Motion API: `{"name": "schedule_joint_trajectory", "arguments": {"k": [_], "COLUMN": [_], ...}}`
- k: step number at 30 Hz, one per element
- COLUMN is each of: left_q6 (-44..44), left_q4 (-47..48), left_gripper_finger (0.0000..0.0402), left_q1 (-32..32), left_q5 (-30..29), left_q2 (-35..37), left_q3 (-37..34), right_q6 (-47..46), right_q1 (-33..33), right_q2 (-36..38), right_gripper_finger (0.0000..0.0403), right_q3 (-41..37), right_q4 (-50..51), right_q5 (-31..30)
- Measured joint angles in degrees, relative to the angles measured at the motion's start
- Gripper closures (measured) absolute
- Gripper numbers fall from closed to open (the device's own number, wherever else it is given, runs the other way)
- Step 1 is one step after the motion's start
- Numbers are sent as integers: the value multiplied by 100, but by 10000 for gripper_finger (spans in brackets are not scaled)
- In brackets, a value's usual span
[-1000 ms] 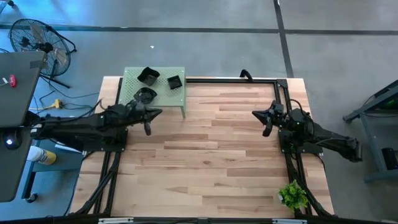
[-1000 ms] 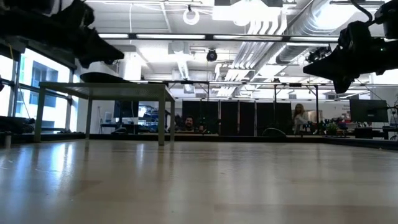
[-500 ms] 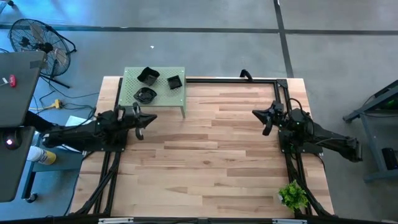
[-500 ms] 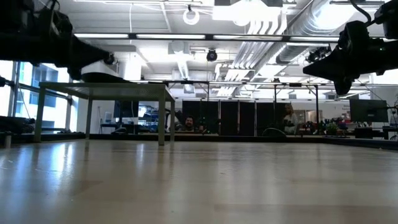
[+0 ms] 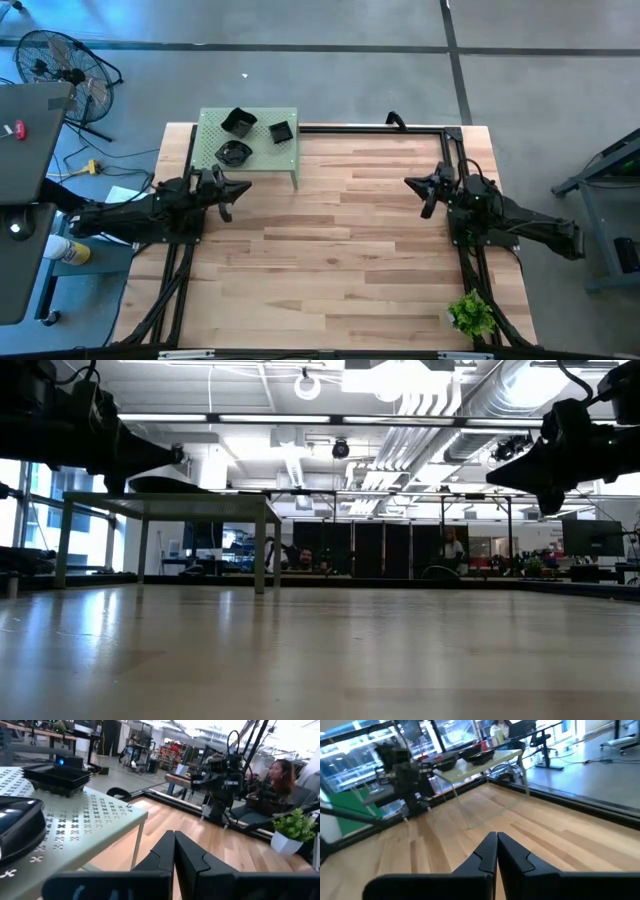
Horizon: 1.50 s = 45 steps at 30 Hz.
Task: Pick & Place Mini shaped plates
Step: Return to Home Position
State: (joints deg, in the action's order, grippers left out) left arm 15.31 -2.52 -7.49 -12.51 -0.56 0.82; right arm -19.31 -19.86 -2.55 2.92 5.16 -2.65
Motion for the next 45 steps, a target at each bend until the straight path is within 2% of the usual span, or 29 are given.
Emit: {"name": "schedule_joint_trajectory", "arguments": {"k": [4,9,45], "left_q6": [0,0,0], "left_q4": [-13,-10,-10], "left_gripper_finger": [401,401,401], "left_q1": [0,0,0], "left_q5": [6,6,4], "left_q2": [-8,-8,-8], "left_q3": [-4,-7,-11], "right_q6": [-97,-842,-876], "right_q1": [2,1,2], "right_q2": [-9,-11,-11], "right_gripper_finger": [395,398,399], "right_q3": [-9,-23,-13], "right_q4": [-104,-290,-392], "right_q5": [-612,-1104,-1050]}}
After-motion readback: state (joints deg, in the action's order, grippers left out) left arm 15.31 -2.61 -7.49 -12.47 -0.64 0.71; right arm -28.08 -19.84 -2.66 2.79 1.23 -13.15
